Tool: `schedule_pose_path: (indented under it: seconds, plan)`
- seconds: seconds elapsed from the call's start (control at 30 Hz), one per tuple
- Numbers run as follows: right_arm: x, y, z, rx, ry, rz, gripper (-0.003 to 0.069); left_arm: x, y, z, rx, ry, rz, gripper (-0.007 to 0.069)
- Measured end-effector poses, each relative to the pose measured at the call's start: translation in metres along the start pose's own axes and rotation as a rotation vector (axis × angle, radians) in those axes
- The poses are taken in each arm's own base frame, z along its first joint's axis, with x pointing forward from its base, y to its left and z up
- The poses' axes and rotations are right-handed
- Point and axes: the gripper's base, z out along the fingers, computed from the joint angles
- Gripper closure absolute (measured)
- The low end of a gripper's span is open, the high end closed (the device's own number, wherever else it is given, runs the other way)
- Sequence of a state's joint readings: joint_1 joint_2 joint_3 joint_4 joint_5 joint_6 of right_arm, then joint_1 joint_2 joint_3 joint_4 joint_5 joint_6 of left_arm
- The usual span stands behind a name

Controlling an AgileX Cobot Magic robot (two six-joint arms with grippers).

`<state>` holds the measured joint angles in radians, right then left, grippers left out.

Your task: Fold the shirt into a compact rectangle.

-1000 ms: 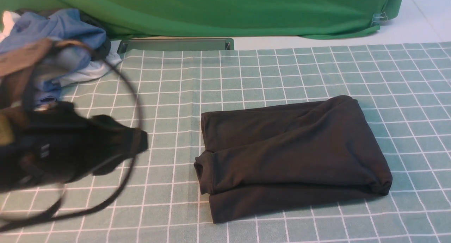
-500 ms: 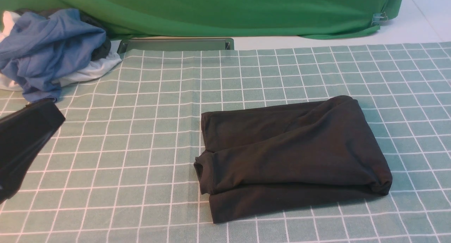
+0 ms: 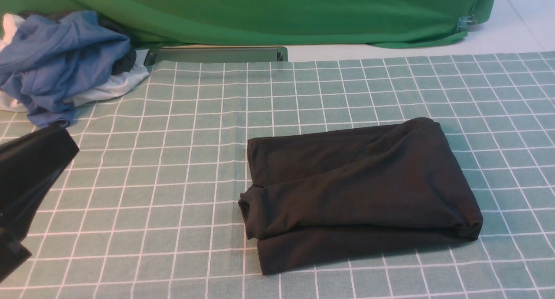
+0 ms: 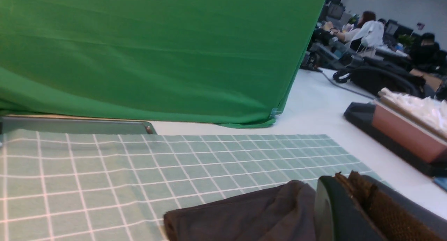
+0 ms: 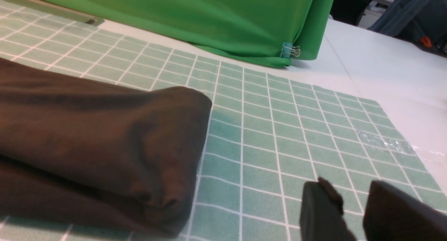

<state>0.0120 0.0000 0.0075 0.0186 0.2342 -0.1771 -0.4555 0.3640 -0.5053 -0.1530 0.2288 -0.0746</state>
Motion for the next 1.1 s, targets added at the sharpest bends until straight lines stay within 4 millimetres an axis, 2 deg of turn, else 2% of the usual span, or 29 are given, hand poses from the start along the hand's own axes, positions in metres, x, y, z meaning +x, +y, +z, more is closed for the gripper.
schedule_pose_path:
  seconds: [0.27, 0.33, 0.43, 0.47, 0.57, 0.63, 0.67, 0.7, 0.77, 1.1]
  plan:
    - [0.0, 0.0, 0.0, 0.0, 0.0, 0.001, 0.0426, 0.003, 0.014, -0.004, -0.157, -0.036, 0.046, 0.0608]
    - [0.0, 0.0, 0.0, 0.0, 0.0, 0.001, 0.0424, 0.014, 0.021, -0.005, -0.221, -0.044, 0.031, 0.0608]
    - [0.0, 0.0, 0.0, 0.0, 0.0, 0.001, 0.0424, 0.046, 0.035, -0.008, -0.32, -0.042, 0.006, 0.0608]
    - [0.0, 0.0, 0.0, 0.0, 0.0, 0.001, 0.0424, 0.049, 0.036, -0.009, -0.325, -0.042, 0.006, 0.0608]
    - [0.0, 0.0, 0.0, 0.0, 0.0, 0.001, 0.0422, 0.088, 0.046, -0.017, -0.375, -0.033, -0.011, 0.0608]
    - [0.0, 0.0, 0.0, 0.0, 0.0, 0.001, 0.0422, 0.105, 0.049, -0.02, -0.385, -0.033, -0.029, 0.0608]
    - [0.0, 0.0, 0.0, 0.0, 0.0, 0.001, 0.0422, 0.106, 0.049, -0.02, -0.386, -0.032, -0.03, 0.0608]
    - [0.0, 0.0, 0.0, 0.0, 0.0, 0.001, 0.0422, 0.119, 0.052, -0.022, -0.389, -0.03, -0.047, 0.0608]
    - [0.0, 0.0, 0.0, 0.0, 0.0, 0.001, 0.0422, 0.128, 0.052, -0.025, -0.386, -0.039, -0.054, 0.0608]
    - [0.0, 0.0, 0.0, 0.0, 0.0, 0.001, 0.0423, 0.139, 0.052, -0.029, -0.4, 0.055, -0.084, 0.0608]
